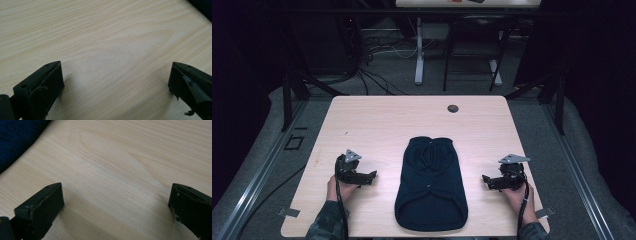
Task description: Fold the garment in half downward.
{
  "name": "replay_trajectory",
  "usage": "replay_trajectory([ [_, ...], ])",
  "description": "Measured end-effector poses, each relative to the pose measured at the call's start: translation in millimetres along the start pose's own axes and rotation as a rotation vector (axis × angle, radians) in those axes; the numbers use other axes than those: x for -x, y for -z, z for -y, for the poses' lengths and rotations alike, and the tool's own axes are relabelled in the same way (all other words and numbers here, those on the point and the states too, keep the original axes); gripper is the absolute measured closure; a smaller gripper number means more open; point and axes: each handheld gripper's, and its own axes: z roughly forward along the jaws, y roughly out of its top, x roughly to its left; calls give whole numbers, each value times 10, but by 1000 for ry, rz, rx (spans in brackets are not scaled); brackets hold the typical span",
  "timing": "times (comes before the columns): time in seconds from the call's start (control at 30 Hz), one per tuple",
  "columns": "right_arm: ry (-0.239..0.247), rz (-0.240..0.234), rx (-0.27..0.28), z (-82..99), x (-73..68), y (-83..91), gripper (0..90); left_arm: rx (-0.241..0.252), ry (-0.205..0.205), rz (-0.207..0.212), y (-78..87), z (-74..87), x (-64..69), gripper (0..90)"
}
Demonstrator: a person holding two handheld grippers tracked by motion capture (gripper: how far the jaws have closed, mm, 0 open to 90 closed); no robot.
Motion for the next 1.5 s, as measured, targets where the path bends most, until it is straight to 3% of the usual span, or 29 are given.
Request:
replay_trajectory([
  [0.4,-5,3,-6,-1,-10,5,0,-1,-3,0,0,-1,-1,0],
  [0.63,8,-1,-17,-23,-5,0,4,-38,-11,4,-10,-53,5,0],
  [0.83,29,-28,-65,-117,-55,16,0,-63,-46,47,-23,-117,94,0],
  [1.0,22,-57,-58,-205,-93,32,1,-65,-95,42,-41,-168,182,1],
  [1.03,22,-69,-60,-226,-101,32,3,-79,-109,46,-50,-195,208,1],
  [1.1,43,-98,-69,-281,-122,38,26,-78,-70,98,-38,-253,185,0],
  [1.3,45,-133,-58,-394,-157,41,28,-29,-40,115,-9,-479,155,0],
  [1.5,74,-170,-76,-557,-237,19,37,-33,-80,134,-56,-758,222,0],
])
